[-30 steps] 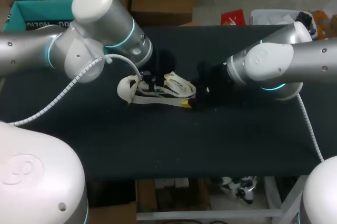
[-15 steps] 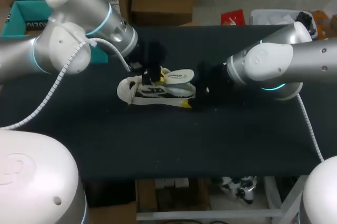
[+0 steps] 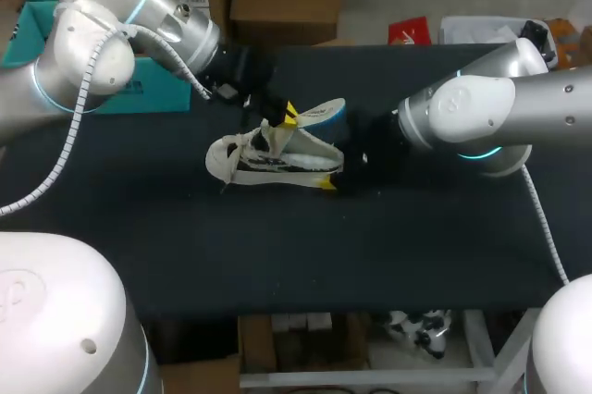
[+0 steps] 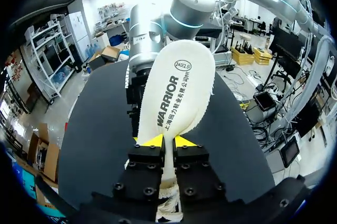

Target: Open the shoe tongue, take the insole out of the shoe, put the insole back into the shoe, and pack the shoe into the shoebox

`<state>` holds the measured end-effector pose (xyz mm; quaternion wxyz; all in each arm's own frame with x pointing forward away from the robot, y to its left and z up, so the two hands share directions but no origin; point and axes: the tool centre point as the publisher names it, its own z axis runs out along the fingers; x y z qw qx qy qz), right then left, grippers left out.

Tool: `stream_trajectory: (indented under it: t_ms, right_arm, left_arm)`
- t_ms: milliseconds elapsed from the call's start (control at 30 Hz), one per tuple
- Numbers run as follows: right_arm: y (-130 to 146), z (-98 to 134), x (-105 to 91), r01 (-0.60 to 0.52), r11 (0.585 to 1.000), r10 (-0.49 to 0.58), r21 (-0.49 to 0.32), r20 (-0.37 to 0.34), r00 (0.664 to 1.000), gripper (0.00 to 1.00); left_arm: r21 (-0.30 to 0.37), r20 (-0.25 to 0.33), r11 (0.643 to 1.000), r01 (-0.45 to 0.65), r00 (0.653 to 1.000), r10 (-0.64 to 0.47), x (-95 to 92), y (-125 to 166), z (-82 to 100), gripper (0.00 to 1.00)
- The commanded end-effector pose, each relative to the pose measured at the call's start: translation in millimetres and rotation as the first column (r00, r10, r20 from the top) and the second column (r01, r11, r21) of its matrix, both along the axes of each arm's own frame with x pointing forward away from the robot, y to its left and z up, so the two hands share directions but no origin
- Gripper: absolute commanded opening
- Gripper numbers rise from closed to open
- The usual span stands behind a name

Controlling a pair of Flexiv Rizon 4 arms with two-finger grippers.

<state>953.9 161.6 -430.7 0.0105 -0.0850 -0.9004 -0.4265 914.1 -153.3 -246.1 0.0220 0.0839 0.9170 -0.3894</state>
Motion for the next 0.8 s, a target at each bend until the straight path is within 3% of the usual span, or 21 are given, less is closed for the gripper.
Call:
stream_trajectory:
  t_ms: [33,67,100,467,800]
  right_arm:
    - [-7.1,-1.3,-1.1,0.000,1.000,0.000,-0.011,-0.007,1.000,0.17]
    - [-10.1,-0.5,-1.2,0.003,1.000,-0.003,-0.015,-0.011,1.000,0.49]
    - [-12.2,0.3,-1.4,0.003,1.000,-0.003,-0.016,-0.011,1.000,1.00]
    - [-49.4,19.5,-6.4,0.024,0.994,-0.027,-0.103,-0.031,0.999,1.00]
    - [-78.7,71.2,-6.2,0.018,0.960,-0.029,-0.279,-0.033,0.999,1.00]
  left_arm:
    - [-0.055,-0.017,0.998,0.038,0.999,-0.039,-2.2,-0.4,8.5,0.00]
    - [-0.067,-0.020,0.997,0.049,0.999,-0.050,-4.4,-2.6,12.2,0.00]
    - [-0.077,-0.021,0.996,0.054,0.998,-0.056,-6.1,-4.5,14.8,0.00]
    - [-0.192,-0.050,0.973,0.130,0.989,-0.142,-20.6,-13.4,43.8,0.00]
    - [-0.292,-0.052,0.941,0.170,0.980,-0.193,-35.4,5.8,74.2,0.00]
